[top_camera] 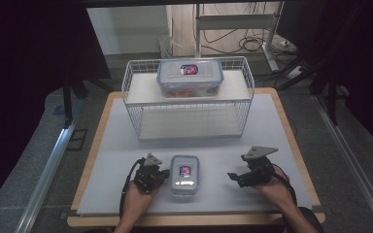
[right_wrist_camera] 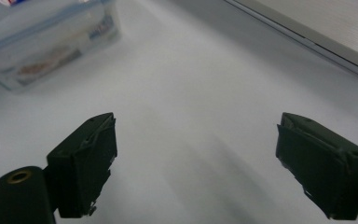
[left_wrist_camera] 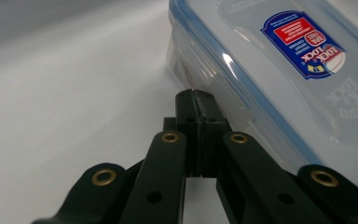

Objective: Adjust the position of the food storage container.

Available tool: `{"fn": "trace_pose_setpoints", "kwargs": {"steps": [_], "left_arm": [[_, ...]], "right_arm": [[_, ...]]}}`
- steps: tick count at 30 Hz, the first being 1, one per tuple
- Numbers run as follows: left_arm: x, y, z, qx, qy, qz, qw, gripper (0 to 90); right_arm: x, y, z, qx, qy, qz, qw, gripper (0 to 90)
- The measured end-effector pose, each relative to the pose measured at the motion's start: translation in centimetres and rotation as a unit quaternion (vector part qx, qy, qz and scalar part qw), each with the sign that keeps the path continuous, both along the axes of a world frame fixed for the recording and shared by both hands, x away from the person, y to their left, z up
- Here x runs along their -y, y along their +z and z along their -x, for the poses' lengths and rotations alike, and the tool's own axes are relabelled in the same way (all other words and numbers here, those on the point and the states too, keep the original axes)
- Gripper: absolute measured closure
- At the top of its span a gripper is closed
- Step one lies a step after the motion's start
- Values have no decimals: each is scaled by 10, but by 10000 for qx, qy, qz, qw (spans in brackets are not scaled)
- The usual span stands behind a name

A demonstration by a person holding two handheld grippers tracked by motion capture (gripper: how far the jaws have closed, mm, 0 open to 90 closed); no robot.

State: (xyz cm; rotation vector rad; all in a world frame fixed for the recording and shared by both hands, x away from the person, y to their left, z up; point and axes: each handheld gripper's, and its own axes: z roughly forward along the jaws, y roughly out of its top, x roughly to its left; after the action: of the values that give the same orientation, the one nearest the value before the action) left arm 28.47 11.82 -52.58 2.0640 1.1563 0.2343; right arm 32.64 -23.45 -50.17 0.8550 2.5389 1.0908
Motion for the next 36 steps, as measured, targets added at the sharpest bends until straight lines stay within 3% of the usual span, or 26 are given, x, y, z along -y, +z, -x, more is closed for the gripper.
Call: {"fn": "trace_pose_setpoints", "kwargs": {"steps": [4,10,13,15,16,20,26,29,36], "left_arm": [[11,-2,-12,-28,-107,60,9999,897],[26,-8,-34,-122,-353,269,9989,897],[25,-5,-31,-48,-332,160,9993,897],[17,0,-22,64,-259,-33,9996,896],[12,3,-17,86,-207,-26,9997,897],[-3,11,13,159,-102,-26,9998,896],[-5,4,48,-77,-185,200,9996,896],[1,1,53,-207,-354,307,9987,896],[16,-2,42,-371,-551,415,9969,895]], "right_arm": [[-1,3,1,-177,-55,-104,9998,272],[-4,10,6,-238,34,-119,9996,604],[-5,12,9,-198,123,-55,9997,748],[-4,12,10,-183,188,-42,9996,819],[-3,12,9,-161,219,-39,9996,840],[-7,9,-1,-241,261,-103,9993,876],[-33,4,-22,-186,488,-43,9986,881],[-49,0,-32,-105,564,133,9983,881],[-62,-5,-39,-109,740,203,9970,893]]}}
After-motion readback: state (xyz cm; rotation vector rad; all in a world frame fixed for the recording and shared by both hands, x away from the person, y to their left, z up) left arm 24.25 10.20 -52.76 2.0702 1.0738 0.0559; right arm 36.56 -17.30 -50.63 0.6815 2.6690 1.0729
